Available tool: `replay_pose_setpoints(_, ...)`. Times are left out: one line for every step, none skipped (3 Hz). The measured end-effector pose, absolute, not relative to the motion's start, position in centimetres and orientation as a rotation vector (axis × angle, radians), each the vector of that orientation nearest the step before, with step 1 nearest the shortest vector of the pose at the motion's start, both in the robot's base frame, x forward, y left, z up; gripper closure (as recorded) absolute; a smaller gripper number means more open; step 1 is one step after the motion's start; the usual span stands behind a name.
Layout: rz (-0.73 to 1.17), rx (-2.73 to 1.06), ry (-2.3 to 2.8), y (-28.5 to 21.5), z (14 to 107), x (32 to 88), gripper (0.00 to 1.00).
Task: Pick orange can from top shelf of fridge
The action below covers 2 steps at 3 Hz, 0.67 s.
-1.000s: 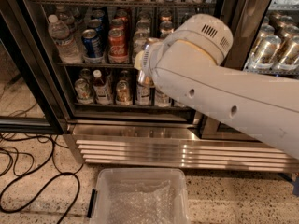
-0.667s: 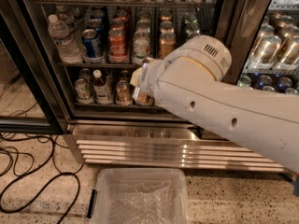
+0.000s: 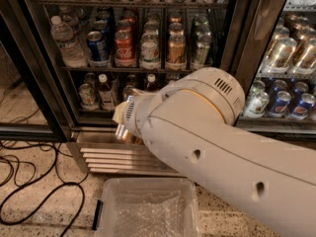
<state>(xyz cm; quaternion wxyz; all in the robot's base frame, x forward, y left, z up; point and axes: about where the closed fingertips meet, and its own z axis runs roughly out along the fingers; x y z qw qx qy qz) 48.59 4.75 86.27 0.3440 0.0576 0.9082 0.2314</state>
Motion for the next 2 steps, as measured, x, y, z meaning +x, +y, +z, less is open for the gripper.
replay_pose_setpoints(0.662,0.201,2.38,5.46,86.4,47.84,1.0)
replay_pose_setpoints(0.662,0.201,2.38,5.46,86.4,47.84,1.0)
